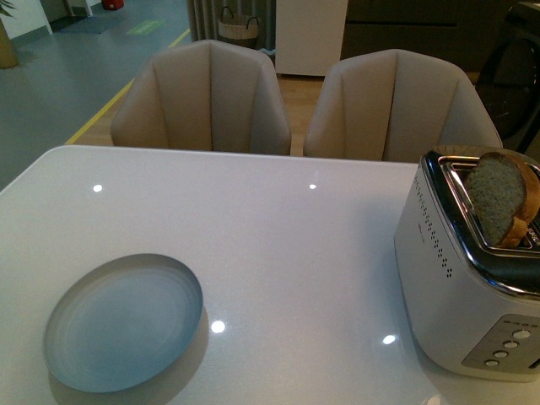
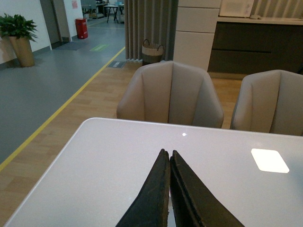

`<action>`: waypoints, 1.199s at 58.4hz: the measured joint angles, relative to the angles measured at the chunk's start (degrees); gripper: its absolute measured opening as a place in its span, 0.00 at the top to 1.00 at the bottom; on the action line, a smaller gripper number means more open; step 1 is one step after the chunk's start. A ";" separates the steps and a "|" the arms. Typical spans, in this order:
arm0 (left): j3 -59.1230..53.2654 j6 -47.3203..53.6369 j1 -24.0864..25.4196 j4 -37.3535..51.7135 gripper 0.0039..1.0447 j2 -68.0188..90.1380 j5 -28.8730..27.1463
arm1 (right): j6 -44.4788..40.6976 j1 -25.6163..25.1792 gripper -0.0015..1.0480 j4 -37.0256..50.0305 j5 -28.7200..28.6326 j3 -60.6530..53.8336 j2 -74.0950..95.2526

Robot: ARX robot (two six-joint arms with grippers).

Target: Left arm holds plate, right arm toasts bread

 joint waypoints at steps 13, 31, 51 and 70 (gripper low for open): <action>-3.65 0.02 1.33 -2.19 0.97 -5.62 0.35 | 0.00 0.00 0.09 0.00 0.00 0.00 0.00; -3.67 0.04 1.38 -12.90 0.97 -17.59 0.37 | 0.00 0.00 0.09 0.00 0.00 0.00 0.02; -3.67 0.04 1.38 -22.05 0.97 -27.04 0.37 | 0.00 0.00 0.09 0.00 0.00 0.00 0.02; -3.67 0.04 1.38 -27.85 0.97 -32.87 0.37 | 0.00 0.00 0.09 0.00 0.00 0.00 0.02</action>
